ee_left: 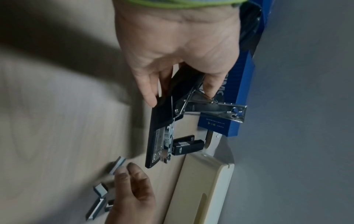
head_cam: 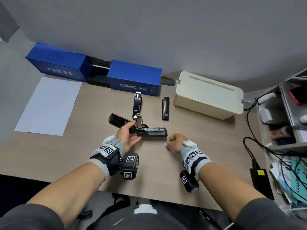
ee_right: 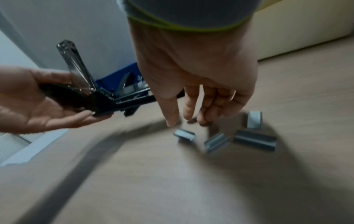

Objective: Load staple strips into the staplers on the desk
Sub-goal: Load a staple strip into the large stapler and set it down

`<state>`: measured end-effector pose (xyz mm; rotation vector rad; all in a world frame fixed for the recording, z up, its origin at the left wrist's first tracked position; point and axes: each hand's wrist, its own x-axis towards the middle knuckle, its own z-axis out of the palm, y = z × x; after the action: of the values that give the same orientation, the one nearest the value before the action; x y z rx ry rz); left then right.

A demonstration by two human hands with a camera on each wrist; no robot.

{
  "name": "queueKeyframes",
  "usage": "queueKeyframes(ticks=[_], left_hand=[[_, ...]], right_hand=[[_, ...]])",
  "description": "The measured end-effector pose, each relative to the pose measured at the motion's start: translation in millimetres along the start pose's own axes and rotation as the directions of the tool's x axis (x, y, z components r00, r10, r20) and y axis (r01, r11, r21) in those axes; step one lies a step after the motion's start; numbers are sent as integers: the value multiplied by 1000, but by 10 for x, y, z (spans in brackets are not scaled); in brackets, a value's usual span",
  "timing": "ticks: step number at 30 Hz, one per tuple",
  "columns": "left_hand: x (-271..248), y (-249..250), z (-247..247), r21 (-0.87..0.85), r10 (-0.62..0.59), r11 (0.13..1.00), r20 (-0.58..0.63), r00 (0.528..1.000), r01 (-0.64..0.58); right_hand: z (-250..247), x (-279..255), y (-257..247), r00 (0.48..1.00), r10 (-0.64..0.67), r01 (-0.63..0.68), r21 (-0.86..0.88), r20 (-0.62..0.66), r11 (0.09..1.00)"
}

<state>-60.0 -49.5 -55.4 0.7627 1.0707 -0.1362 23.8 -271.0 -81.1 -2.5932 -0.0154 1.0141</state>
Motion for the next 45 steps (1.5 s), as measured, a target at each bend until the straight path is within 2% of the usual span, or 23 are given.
queueKeyframes(ticks=[4,7,10,13,15,18,22,25,27,31,34,38,45], left_hand=[[16,-1,-100,-12,7,1000,-39,999,-8],[15,0,-164,-18,7,1000,-56,998,-8],[11,19,-177,-5,4,1000,-53,999,-4],[14,49,-124,17,3,1000,-39,999,-2],[12,63,-51,36,-1,999,-30,1000,2],[2,67,81,71,-14,997,6,1000,14],[-32,53,238,109,-26,994,53,998,21],[-73,41,346,139,-35,990,75,997,24],[-95,31,410,154,-36,988,92,995,21],[-154,15,524,174,-37,985,124,992,15],[-196,6,589,182,-36,983,143,989,10],[-223,-17,637,175,-33,985,158,987,5],[-251,-24,640,149,-34,989,158,987,10]], right_hand=[[132,115,-89,1000,-22,17,-224,-17,975],[171,162,-149,999,-30,25,-242,-15,970],[55,135,-154,1000,-8,7,-85,-10,996],[-171,93,-79,994,-16,33,151,-112,988],[-360,68,13,983,-19,76,312,-181,947],[-575,68,137,978,-52,138,432,-204,892],[-671,14,165,985,-60,155,679,-161,717],[-701,-77,127,979,-122,205,742,-166,638],[-696,-140,90,974,-143,225,750,-173,622],[-628,-205,23,962,-197,272,711,-188,649],[-576,-200,-20,936,-227,346,595,-268,726],[-505,-194,-49,921,-235,367,487,-311,793],[-448,-219,-104,915,-213,371,504,-343,780]])
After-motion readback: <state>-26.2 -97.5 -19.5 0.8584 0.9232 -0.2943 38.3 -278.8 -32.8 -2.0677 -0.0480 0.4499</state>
